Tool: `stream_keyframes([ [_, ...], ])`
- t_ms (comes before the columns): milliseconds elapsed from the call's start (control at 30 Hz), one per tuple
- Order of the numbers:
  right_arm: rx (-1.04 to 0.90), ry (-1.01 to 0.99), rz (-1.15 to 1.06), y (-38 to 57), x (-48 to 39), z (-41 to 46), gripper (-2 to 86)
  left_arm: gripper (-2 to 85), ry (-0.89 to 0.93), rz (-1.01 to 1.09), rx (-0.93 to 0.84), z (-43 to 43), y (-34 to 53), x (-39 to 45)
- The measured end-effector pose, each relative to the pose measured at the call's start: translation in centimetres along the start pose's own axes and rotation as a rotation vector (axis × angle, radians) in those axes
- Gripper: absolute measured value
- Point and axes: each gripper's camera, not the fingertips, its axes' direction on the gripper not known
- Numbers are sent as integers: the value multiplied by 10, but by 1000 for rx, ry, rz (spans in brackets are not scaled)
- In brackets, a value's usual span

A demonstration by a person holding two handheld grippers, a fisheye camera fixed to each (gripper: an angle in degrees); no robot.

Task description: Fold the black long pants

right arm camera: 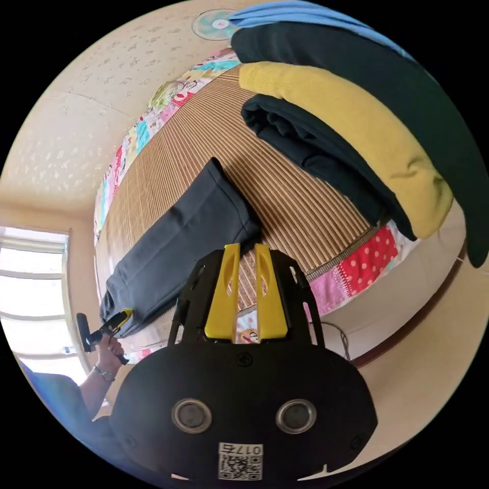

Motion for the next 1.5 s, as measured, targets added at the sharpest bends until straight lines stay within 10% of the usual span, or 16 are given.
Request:
stream_keyframes([
  [233, 29, 91, -491, -19, -176, 26, 8, 10, 16, 104, 166, -69, 19, -4],
  [467, -2, -107, -692, -41, -325, 61, 6, 119, 30, -637, 604, -190, 118, -199],
  [633, -131, -387, -764, -13, -461, 104, 20, 137, -15, -796, 616, -225, 155, -314],
  [1133, -502, -461, -914, 111, -787, 218, 109, 119, 365, -717, 615, -232, 182, -447],
  [1500, -518, -147, -999, 140, -852, 286, 31, 153, 621, -736, 801, -231, 224, -496],
])
